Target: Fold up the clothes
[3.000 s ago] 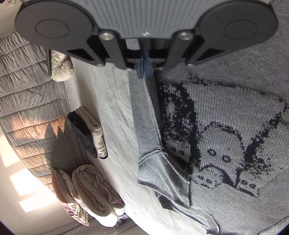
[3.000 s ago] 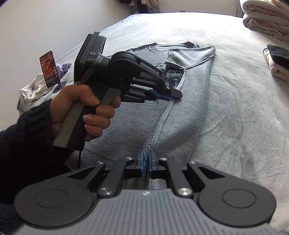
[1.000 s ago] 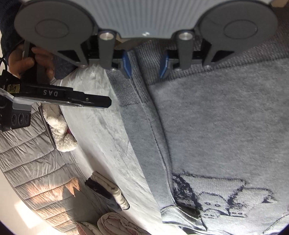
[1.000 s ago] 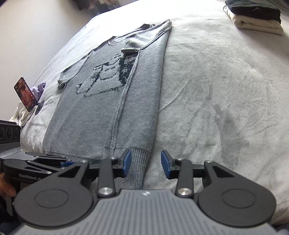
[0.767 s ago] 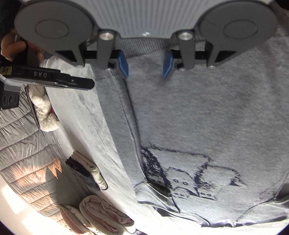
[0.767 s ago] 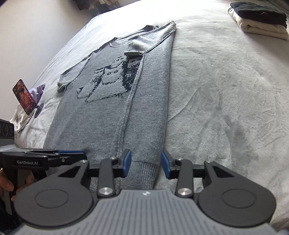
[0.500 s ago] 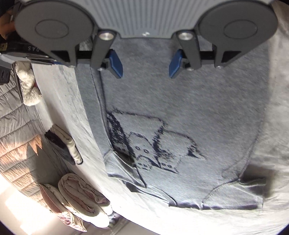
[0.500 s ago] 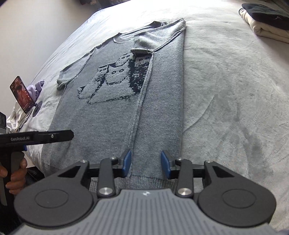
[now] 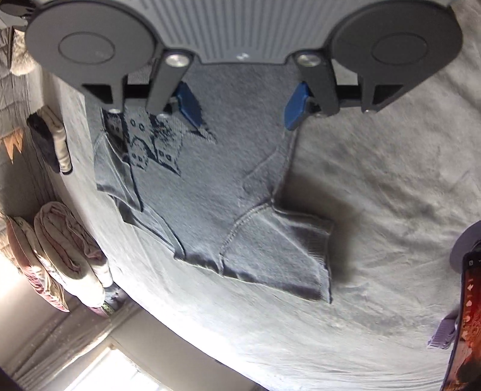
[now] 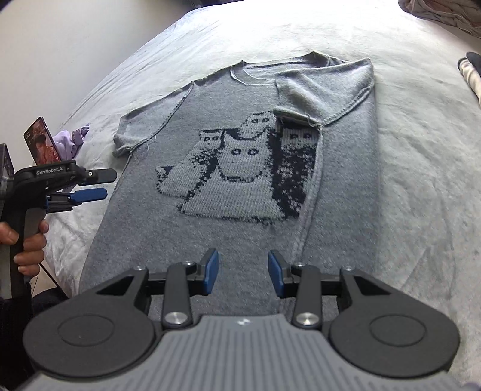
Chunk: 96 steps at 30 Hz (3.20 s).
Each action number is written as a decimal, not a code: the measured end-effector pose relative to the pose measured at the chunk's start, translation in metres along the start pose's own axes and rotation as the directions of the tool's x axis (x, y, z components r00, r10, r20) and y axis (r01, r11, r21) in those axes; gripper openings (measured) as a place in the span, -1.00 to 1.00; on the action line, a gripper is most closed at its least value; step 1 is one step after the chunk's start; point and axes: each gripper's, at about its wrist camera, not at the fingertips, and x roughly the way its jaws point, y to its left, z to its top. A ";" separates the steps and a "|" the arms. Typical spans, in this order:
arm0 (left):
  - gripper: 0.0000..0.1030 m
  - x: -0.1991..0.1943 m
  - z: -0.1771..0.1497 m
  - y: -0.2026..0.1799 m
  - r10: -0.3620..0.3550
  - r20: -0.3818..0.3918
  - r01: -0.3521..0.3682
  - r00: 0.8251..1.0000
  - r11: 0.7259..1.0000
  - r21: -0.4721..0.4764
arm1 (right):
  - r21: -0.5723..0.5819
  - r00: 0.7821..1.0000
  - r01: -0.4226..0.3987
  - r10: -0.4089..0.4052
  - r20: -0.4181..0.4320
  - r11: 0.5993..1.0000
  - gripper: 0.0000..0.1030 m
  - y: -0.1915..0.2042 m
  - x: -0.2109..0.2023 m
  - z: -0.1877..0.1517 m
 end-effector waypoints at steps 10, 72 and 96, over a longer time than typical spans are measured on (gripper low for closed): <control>0.22 0.022 0.031 0.034 0.130 0.110 -0.113 0.985 0.982 -0.152 | -0.041 0.997 -0.074 0.074 0.005 0.996 -0.20 0.037 0.042 0.062; -0.52 0.040 0.021 -0.012 -0.170 0.263 0.101 0.950 0.961 0.257 | -0.030 0.945 -0.302 0.303 0.121 0.953 -0.89 0.036 0.182 0.203; -0.52 0.072 -0.006 -0.048 -0.246 0.028 0.207 0.969 0.866 0.454 | 0.149 0.970 -0.170 0.139 0.199 0.974 -0.70 -0.049 0.169 0.173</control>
